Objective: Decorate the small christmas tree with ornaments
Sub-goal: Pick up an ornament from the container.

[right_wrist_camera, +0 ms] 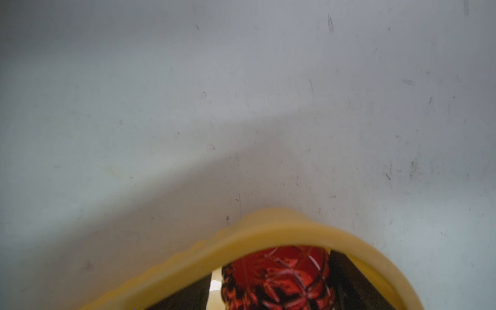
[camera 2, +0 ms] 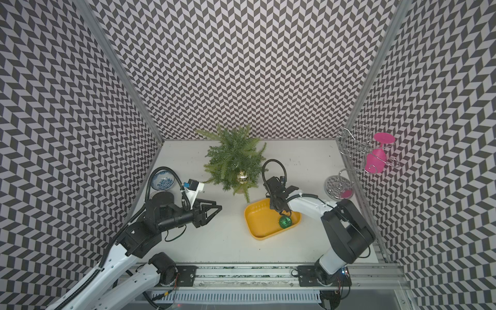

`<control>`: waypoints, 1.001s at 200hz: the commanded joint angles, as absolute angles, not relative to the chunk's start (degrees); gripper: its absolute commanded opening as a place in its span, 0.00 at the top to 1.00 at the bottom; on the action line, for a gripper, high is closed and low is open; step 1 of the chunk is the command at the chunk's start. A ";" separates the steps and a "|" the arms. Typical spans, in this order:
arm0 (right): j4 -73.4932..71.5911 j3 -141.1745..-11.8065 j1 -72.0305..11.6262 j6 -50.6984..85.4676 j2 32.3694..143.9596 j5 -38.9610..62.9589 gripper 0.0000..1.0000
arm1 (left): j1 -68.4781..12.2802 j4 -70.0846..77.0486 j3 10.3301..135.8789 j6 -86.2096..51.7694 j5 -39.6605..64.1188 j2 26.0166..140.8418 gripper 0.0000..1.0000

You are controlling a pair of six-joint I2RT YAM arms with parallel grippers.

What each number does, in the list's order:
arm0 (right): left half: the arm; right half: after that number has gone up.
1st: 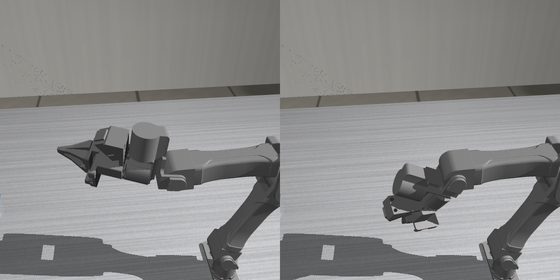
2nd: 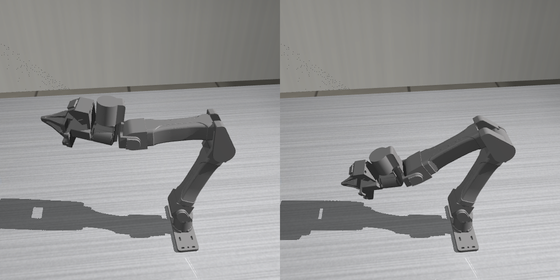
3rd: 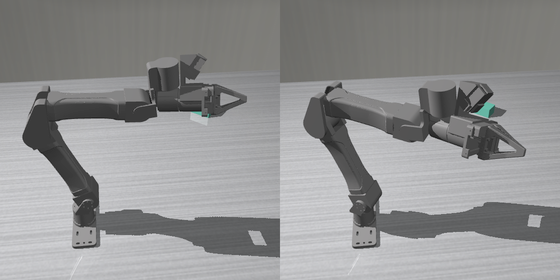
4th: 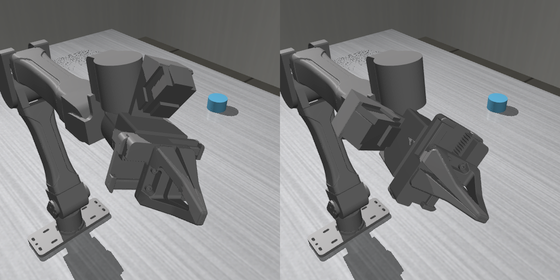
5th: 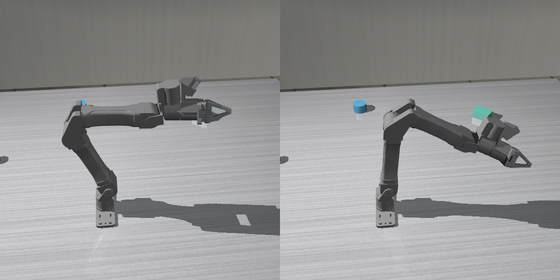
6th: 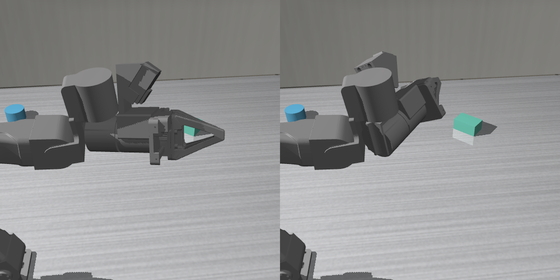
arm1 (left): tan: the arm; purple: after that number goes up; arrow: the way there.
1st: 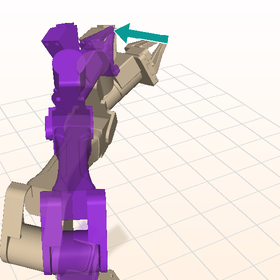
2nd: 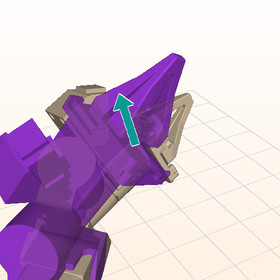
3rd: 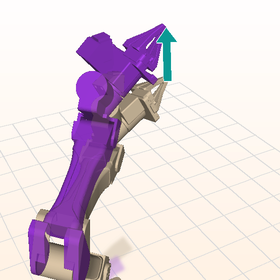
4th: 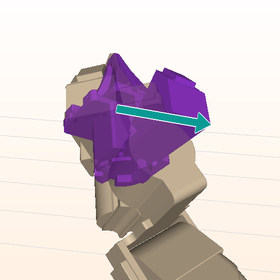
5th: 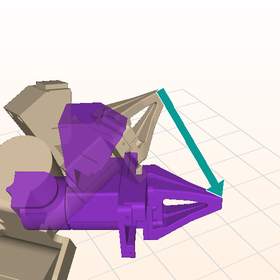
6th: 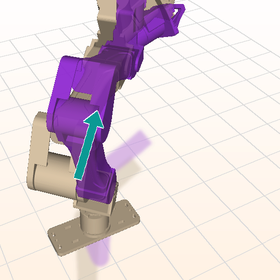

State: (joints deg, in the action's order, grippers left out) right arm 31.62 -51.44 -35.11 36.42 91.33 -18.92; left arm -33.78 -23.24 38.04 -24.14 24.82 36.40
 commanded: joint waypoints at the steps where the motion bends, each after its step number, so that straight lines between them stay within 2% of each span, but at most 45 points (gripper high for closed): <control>1: 29.93 -52.88 -34.98 36.35 92.19 -20.95 0.31 | -34.28 -22.76 37.42 -24.52 24.09 35.95 0.48; 70: 29.36 -52.81 -34.98 35.37 94.11 -22.42 0.37 | -34.28 -22.76 37.40 -24.70 23.82 35.80 0.48; 129: 29.35 -51.76 -34.98 35.41 90.73 -21.58 0.40 | -34.28 -22.85 37.56 -24.87 23.52 35.79 0.49; 200: 31.05 -51.48 -34.98 36.21 75.93 -12.05 0.40 | -34.32 -21.89 39.60 -25.38 23.48 35.85 0.49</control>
